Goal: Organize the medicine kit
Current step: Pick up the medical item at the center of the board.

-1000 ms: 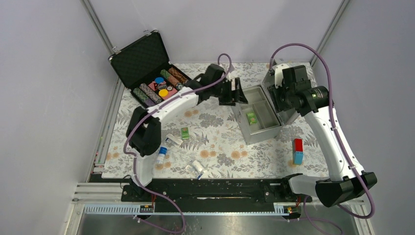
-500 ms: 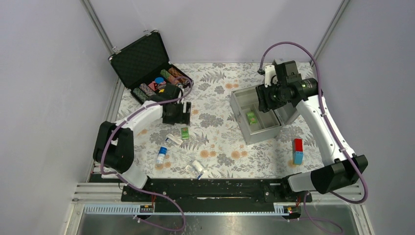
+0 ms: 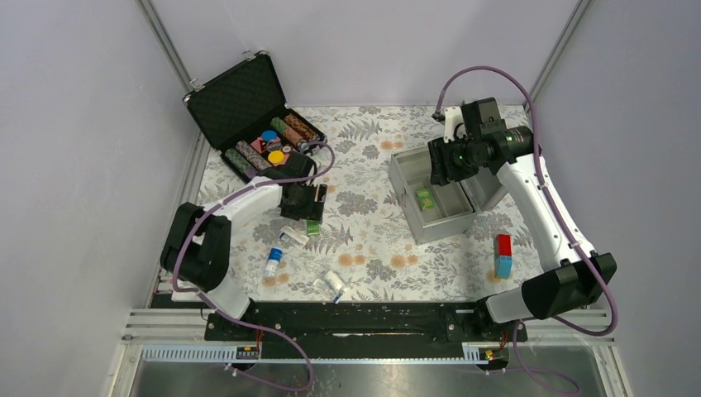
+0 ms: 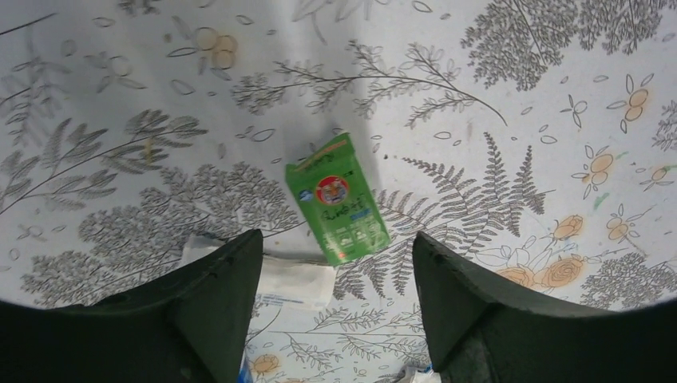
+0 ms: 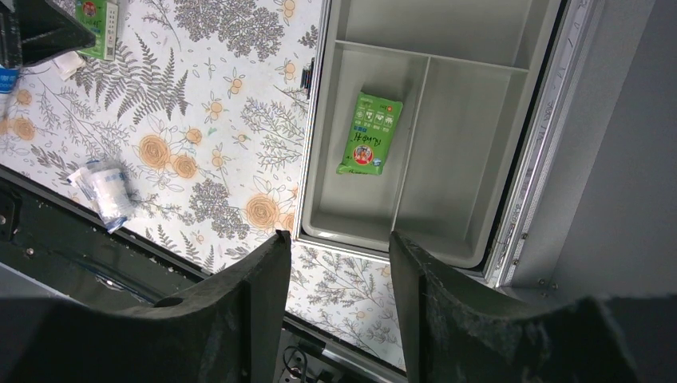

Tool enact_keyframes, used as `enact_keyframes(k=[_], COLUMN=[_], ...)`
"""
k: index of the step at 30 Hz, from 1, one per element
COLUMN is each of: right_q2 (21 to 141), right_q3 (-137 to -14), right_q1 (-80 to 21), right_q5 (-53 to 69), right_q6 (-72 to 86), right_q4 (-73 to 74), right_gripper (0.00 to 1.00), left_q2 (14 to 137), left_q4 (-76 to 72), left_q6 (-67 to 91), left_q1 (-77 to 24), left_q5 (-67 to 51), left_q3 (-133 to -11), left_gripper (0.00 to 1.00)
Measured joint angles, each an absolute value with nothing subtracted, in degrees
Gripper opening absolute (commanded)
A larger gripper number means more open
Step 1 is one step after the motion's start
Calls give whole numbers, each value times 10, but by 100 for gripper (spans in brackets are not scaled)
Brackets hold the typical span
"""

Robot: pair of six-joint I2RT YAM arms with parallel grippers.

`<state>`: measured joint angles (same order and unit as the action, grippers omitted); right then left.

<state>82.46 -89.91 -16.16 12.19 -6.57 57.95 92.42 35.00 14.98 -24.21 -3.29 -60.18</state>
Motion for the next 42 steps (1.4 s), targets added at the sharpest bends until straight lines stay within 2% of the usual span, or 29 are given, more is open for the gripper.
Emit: enact_keyframes(k=[5,18,24,28,34,42], right_q2=[803,783,783,777,768,763], right_q3=[-879,-863,-858,-852,-845,-845], right_q1=[-162,-162,-162,-162,-162,-162], right_q5=[121,117,116,115,114,95], right_q6=[-66,-66,-66,-68,-70,-77], right_q4=[580,580,580,580,581,582], right_gripper=[56,56,56,56,56,56], left_q2=[955,991,999,1010,1014,1008], left_q4=[343,343,340,340,339,367], left_q6=[147,150,150,149,147,146], left_q1=[-261,-266,-267,-267,-267,-267], left_q5=[-42,-42,-42,-42,-43,-106], left_q3=[-602,-604,-614,-626,-631,-683], left_gripper=[64,43,46,36,33,35])
